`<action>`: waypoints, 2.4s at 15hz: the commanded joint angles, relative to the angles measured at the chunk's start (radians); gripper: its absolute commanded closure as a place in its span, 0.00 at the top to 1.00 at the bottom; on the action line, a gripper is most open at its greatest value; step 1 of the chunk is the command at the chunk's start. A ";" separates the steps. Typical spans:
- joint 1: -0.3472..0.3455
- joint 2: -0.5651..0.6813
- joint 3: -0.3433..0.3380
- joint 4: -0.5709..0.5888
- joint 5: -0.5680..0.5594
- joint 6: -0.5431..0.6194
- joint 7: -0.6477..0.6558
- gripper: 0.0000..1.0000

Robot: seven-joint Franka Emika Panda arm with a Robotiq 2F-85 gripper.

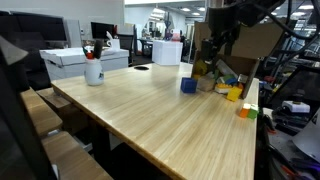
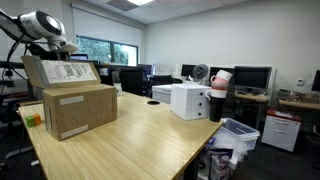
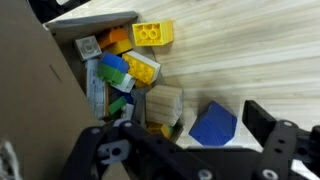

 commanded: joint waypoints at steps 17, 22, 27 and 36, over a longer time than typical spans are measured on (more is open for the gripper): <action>-0.125 -0.176 0.003 -0.035 -0.141 -0.011 0.075 1.00; -0.163 -0.163 -0.030 -0.069 -0.134 0.002 0.075 1.00; -0.185 -0.143 -0.054 -0.091 -0.128 -0.001 0.070 1.00; -0.176 -0.092 -0.072 -0.157 -0.158 0.045 -0.009 1.00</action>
